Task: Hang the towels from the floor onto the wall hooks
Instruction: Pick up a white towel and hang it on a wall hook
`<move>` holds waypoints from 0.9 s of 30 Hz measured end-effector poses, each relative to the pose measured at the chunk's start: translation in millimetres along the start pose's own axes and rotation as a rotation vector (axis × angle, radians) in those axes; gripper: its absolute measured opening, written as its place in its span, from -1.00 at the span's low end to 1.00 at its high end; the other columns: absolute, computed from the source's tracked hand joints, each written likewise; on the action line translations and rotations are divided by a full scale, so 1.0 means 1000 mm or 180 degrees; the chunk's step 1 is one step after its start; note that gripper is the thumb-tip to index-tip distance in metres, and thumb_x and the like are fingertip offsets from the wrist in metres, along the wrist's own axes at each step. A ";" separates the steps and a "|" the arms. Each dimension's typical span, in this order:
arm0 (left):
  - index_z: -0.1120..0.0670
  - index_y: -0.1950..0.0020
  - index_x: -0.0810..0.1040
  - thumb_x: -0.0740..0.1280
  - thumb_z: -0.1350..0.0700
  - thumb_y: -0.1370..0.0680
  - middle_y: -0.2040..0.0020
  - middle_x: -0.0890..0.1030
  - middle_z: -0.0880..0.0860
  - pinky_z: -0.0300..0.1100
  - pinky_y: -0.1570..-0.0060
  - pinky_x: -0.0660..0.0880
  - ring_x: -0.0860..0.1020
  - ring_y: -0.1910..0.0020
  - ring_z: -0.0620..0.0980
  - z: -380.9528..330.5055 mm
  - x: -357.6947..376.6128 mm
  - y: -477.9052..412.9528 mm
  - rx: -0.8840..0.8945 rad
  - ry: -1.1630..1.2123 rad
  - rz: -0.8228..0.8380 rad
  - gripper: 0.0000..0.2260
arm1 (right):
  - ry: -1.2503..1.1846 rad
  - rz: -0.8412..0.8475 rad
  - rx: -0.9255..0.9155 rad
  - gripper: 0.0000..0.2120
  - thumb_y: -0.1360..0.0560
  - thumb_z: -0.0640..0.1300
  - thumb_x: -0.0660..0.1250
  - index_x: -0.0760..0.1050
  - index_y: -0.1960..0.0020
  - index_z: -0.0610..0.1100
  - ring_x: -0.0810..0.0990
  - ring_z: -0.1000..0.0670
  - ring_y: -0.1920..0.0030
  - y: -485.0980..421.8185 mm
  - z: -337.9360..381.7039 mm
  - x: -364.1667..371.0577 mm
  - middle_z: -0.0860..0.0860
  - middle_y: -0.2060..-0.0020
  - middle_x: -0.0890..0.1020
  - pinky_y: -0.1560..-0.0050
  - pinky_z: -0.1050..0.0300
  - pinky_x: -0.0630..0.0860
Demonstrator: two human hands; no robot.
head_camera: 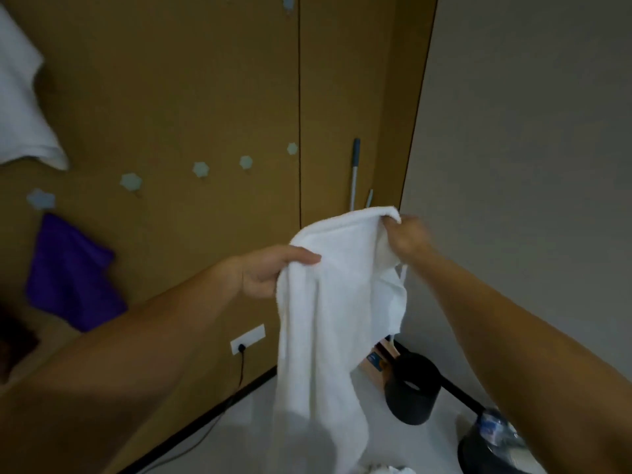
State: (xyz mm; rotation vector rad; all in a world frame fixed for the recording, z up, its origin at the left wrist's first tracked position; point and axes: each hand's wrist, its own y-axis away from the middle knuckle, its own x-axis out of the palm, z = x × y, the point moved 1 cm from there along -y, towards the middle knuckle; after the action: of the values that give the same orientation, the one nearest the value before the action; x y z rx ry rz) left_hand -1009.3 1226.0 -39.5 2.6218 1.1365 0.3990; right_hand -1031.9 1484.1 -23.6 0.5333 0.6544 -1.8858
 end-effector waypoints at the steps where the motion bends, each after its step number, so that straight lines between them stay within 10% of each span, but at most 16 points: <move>1: 0.17 -0.39 0.43 0.43 0.03 -0.46 -0.34 0.49 0.20 0.11 -0.37 0.32 0.44 -0.35 0.19 0.001 -0.004 0.008 0.0251 0.0391 -0.0029 -0.45 | -0.0388 0.0304 0.0157 -0.55 -0.59 0.15 0.16 0.52 -0.07 -0.24 0.62 -0.16 0.22 0.008 0.001 0.011 -0.21 0.10 0.63 0.21 0.00 0.57; 11: 0.23 -0.23 0.57 0.29 -0.03 -0.52 -0.23 0.57 0.24 0.05 -0.26 0.41 0.53 -0.23 0.18 -0.022 -0.061 0.092 0.1004 0.1091 -0.0464 -0.59 | -0.0223 0.4074 0.1184 0.22 -0.11 0.73 -0.08 0.43 -0.37 -0.18 0.60 -0.29 -0.04 0.088 0.026 0.068 -0.42 -0.21 0.49 -0.02 -0.13 0.55; 14: 0.26 -0.34 0.44 0.26 -0.01 -0.54 -0.23 0.54 0.27 0.08 -0.31 0.37 0.52 -0.22 0.21 -0.025 -0.075 0.115 0.1085 0.1076 -0.0525 -0.53 | -0.1566 0.3686 0.1253 -0.09 -0.37 0.56 0.01 0.57 -0.21 -0.19 0.68 -0.15 0.08 0.106 0.042 0.098 -0.20 0.11 0.68 0.09 0.00 0.57; 17: 0.26 -0.26 0.52 0.26 -0.01 -0.53 -0.18 0.57 0.26 0.07 -0.25 0.43 0.54 -0.19 0.20 -0.025 -0.094 0.138 0.1049 0.0970 -0.0605 -0.57 | -0.2748 0.2619 0.0960 -0.53 -0.54 0.12 0.28 0.53 -0.25 -0.22 0.65 -0.14 -0.07 0.107 0.063 0.118 -0.18 -0.14 0.64 0.01 -0.03 0.56; 22: 0.21 -0.07 0.58 0.22 0.05 -0.56 -0.05 0.61 0.21 0.03 -0.24 0.42 0.57 -0.08 0.17 -0.018 -0.145 0.179 0.0796 0.0593 -0.1305 -0.72 | -0.3645 0.1933 0.1081 -0.67 -0.54 -0.27 0.28 0.42 -0.30 -0.23 0.61 -0.18 -0.10 0.107 0.099 0.134 -0.20 -0.15 0.60 -0.11 -0.10 0.56; 27: 0.25 -0.07 0.54 0.29 0.10 -0.57 -0.09 0.58 0.21 -0.02 -0.12 0.48 0.55 -0.08 0.18 0.008 -0.196 0.226 -0.0178 -0.0292 -0.2179 -0.78 | -0.3150 0.2961 0.1466 -0.80 -0.54 -0.18 0.30 0.52 -0.08 -0.30 0.66 -0.13 0.09 0.112 0.112 0.134 -0.23 0.01 0.62 0.08 -0.03 0.64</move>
State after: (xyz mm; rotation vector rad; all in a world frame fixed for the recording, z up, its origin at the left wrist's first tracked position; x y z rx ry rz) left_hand -983.9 930.3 0.8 2.0013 1.8374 0.1567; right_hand -986.8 1283.0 -45.2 0.0765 -0.6168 -1.1393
